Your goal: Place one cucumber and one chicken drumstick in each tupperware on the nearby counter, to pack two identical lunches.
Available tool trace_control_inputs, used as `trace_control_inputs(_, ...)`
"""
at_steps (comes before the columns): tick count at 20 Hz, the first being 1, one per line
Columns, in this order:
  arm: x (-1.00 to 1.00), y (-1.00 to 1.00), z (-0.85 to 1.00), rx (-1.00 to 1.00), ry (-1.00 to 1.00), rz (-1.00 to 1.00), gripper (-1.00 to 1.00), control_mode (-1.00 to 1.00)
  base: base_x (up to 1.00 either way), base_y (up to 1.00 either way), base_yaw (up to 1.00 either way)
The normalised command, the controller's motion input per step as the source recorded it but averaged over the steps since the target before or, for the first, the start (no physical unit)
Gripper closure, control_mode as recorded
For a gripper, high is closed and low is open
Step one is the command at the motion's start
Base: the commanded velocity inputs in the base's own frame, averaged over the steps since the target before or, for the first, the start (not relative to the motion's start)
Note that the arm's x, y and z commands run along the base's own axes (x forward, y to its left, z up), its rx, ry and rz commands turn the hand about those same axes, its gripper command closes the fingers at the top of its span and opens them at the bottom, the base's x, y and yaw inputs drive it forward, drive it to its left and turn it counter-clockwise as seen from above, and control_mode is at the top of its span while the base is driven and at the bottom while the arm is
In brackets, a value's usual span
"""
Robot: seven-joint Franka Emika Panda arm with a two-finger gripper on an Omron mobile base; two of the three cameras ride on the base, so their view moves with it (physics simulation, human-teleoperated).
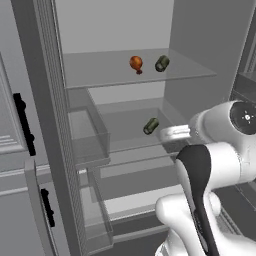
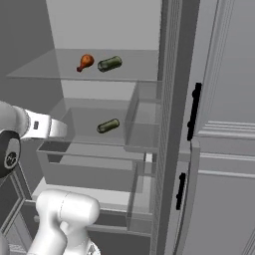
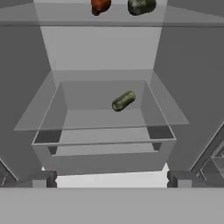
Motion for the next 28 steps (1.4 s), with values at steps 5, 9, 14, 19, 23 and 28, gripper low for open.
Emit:
trace_control_inputs(5,1.00,0.07,-0.14,0.00,-0.01,-0.14,-1.00,-1.00,0.00,0.00,0.00)
trace_control_inputs(9,1.00,0.01,-0.71,0.00,0.03,-0.15,-1.00,-1.00,0.00,0.00,0.00)
trace_control_inputs(14,0.98,-0.09,-0.28,0.00,0.29,-0.09,-1.00,-1.00,0.00,0.00,0.00)
trace_control_inputs(19,0.83,-0.11,0.00,0.00,0.25,0.00,-1.00,-1.00,0.00,0.00,0.00)
trace_control_inputs(23,0.10,0.00,-0.60,-0.05,-0.04,0.00,-1.00,-1.00,0.00,0.00,0.00)
trace_control_inputs(28,0.19,0.00,-0.67,-0.06,-0.02,0.00,-1.00,-1.00,0.00,0.00,0.00)
